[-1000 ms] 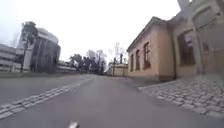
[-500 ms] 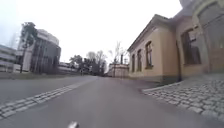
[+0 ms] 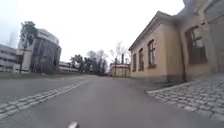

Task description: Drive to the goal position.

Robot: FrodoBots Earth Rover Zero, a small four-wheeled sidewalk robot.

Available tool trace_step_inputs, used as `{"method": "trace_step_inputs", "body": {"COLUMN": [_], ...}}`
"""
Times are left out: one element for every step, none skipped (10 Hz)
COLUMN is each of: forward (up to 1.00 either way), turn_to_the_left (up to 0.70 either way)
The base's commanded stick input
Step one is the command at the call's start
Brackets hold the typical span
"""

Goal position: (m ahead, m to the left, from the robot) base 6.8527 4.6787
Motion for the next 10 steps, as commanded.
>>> {"method": "trace_step_inputs", "body": {"forward": [1.00, 1.00, 1.00, 1.00, 1.00, 1.00, 1.00, 1.00, 1.00, 1.00], "turn_to_the_left": [0.00, 0.00, 0.00, 0.00, 0.00, 0.00, 0.00, 0.00, 0.00, 0.00]}}
